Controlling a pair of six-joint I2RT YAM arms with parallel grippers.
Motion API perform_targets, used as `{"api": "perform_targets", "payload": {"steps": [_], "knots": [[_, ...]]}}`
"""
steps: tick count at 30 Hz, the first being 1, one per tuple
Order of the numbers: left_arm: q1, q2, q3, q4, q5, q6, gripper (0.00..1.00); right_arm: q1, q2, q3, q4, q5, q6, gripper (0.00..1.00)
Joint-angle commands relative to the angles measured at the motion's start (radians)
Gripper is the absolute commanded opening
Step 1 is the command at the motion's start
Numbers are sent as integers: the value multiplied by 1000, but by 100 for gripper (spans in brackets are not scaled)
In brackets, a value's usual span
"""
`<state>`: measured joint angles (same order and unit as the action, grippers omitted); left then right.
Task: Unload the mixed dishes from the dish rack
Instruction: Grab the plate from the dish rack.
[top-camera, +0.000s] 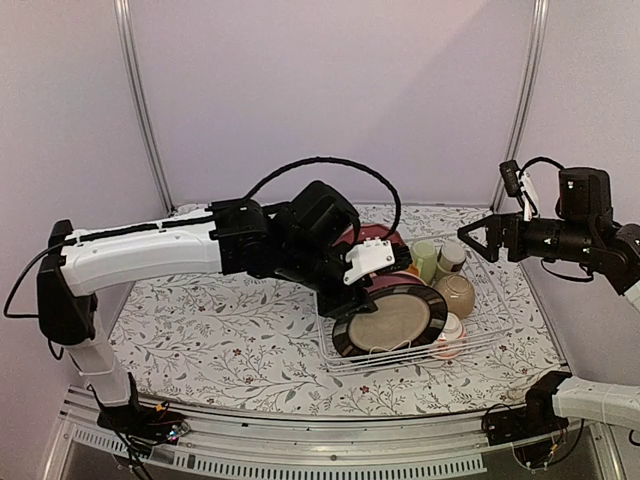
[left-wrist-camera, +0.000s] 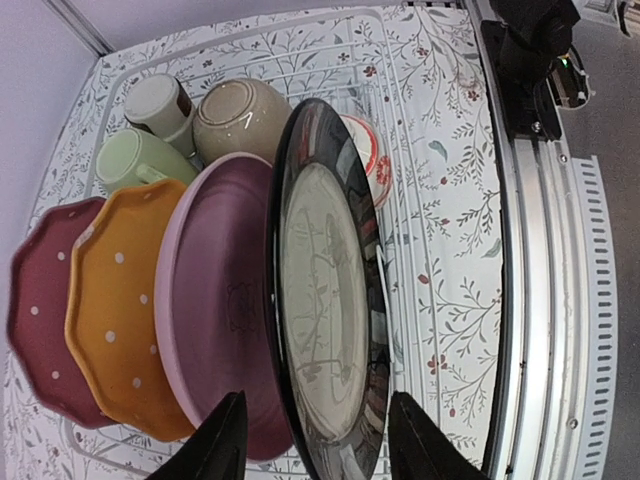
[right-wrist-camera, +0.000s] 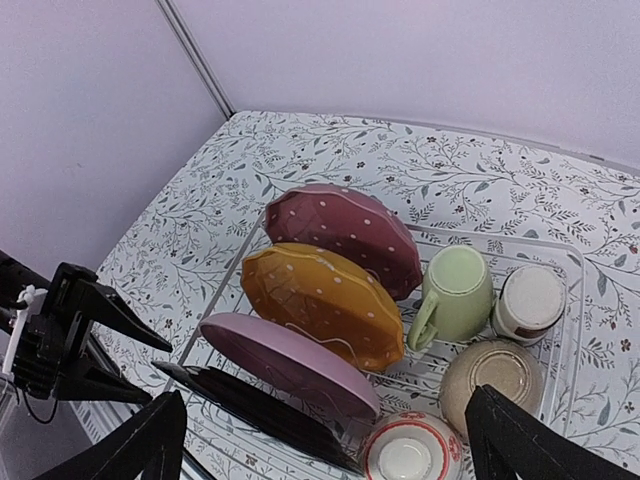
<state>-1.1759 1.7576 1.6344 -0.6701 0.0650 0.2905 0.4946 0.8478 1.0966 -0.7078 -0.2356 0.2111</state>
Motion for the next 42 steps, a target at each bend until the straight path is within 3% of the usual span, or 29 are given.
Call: {"api": "perform_targets", "payload": {"steps": [1,14,22,42], "knots": [[-21,48,48,-2,-17,18,45,-13,-29,-18,1,89,33,99],[-42,148,98,5,-53,4,22,-23,-32,-45,-2,92,38,99],[-44,128,93,20,-96,-14,0,-27,-36,-59,-1,99,43,99],[-60,-43,77,176,-162,-18,0,-34,-9,-68,16,92,46,99]]}}
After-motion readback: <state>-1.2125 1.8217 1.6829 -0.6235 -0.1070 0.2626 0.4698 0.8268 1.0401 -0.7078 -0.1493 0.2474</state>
